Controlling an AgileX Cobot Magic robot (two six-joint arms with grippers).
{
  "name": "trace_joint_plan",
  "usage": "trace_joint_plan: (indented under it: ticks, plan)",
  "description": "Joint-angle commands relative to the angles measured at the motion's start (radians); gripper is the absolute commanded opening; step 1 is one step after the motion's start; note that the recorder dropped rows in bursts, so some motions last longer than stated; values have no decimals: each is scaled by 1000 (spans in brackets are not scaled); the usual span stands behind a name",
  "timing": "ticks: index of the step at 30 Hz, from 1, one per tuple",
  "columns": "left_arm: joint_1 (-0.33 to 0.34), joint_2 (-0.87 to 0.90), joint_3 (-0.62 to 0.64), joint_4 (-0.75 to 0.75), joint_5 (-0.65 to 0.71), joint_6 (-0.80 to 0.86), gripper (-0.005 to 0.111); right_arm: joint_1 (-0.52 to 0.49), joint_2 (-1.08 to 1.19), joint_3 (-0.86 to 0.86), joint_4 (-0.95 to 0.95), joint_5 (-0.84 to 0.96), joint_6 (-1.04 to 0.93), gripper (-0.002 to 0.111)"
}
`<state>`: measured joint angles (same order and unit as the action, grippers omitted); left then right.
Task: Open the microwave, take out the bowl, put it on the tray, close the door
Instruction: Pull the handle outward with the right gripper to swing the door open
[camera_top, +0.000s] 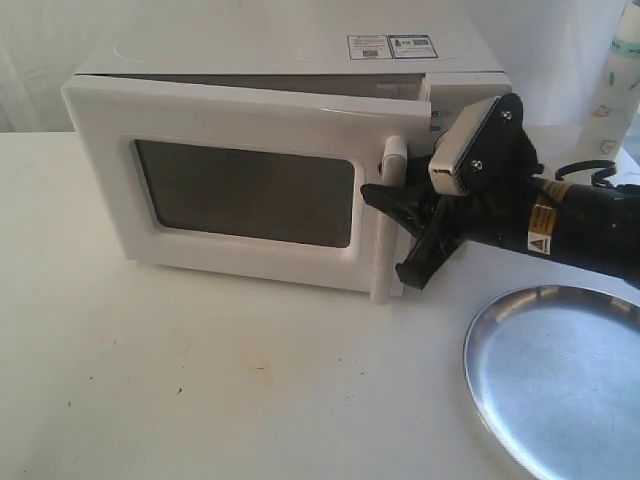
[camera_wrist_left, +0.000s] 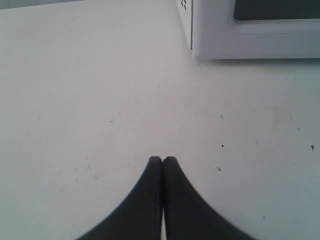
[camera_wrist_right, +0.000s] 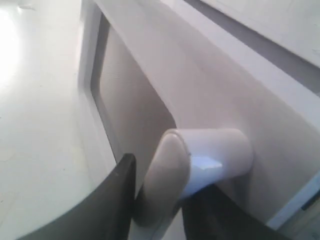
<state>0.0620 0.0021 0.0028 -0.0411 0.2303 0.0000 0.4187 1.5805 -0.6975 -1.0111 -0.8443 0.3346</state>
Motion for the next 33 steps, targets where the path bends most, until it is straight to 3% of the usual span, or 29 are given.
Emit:
trace_joint_plan:
  ticks: [1,10,18,21,25,27,30,33]
  plan:
    - [-5,-2,-3,-12,2,0,0,39,-34,-22,-123,-182,-34,0]
    - [-5,-2,-3,-12,2,0,0,39,-34,-22,-126,-5,51,2]
    - [-5,-2,-3,-12,2,0,0,39,-110,12,-225,213,181,37]
    - [-5,-2,-3,-12,2,0,0,39,-172,31,-379,255,348,40]
    - [-5,-2,-3,-12,2,0,0,39,-258,35,-680,162,685,39]
    - [-5,-2,-3,-12,2,0,0,39,-304,35,-733,77,796,39]
    - [-5,-2,-3,-12,2,0,0,39,-383,35,-733,-99,843,37]
    - [-5,-2,-3,-12,2,0,0,39,-449,35,-733,-279,813,27]
